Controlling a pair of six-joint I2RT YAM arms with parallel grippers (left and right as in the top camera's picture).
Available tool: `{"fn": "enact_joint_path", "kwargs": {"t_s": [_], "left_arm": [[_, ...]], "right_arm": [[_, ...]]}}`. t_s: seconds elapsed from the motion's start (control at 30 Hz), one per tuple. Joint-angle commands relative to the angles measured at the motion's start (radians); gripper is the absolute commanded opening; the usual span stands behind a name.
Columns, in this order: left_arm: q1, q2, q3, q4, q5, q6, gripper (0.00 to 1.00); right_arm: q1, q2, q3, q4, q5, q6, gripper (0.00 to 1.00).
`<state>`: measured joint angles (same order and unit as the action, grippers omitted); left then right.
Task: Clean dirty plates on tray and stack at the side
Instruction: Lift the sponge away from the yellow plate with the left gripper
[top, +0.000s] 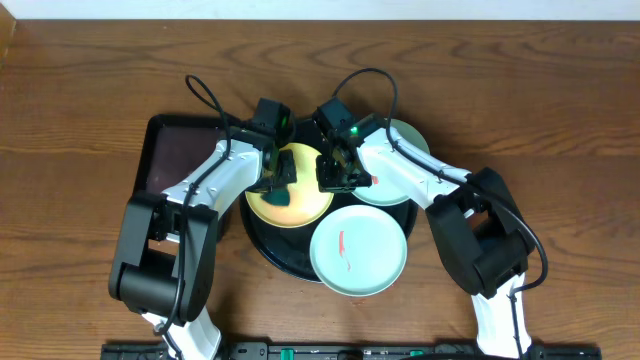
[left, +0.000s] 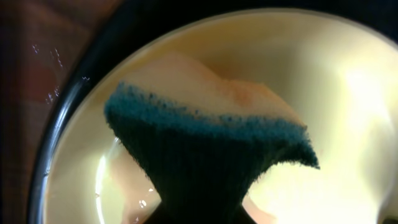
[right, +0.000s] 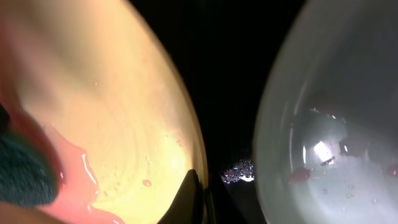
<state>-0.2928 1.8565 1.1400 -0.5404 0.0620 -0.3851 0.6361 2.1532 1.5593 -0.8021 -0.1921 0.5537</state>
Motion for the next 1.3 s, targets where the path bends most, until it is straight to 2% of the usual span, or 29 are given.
{"fn": "enact_joint_path", "kwargs": {"t_s": [0.0, 0.27, 0.5, 0.67, 0.87, 1.07, 1.27], "left_arm": [[0.000, 0.005, 0.009, 0.050, -0.084, -0.008, 0.07], [0.002, -0.044, 0.073, 0.094, -0.116, 0.077, 0.07], [0.027, -0.139, 0.119, 0.092, -0.168, 0.081, 0.08], [0.076, -0.220, 0.119, -0.007, -0.167, 0.080, 0.07], [0.080, -0.229, 0.119, -0.145, -0.168, 0.081, 0.08], [0.098, -0.229, 0.119, -0.153, -0.168, 0.081, 0.08], [0.098, -0.229, 0.119, -0.151, -0.168, 0.081, 0.08]], "right_arm": [[0.006, 0.024, -0.005, 0.001, 0.003, 0.006, 0.01], [0.006, 0.024, -0.005, 0.001, 0.003, 0.006, 0.01], [0.006, 0.024, -0.006, 0.001, 0.003, 0.006, 0.01], [0.006, 0.024, -0.005, 0.002, 0.004, 0.006, 0.01], [0.003, 0.016, -0.005, 0.005, -0.030, -0.032, 0.01], [-0.018, -0.072, -0.002, 0.008, -0.098, -0.160, 0.01], [-0.051, -0.192, -0.002, -0.031, -0.101, -0.198, 0.01]]}}
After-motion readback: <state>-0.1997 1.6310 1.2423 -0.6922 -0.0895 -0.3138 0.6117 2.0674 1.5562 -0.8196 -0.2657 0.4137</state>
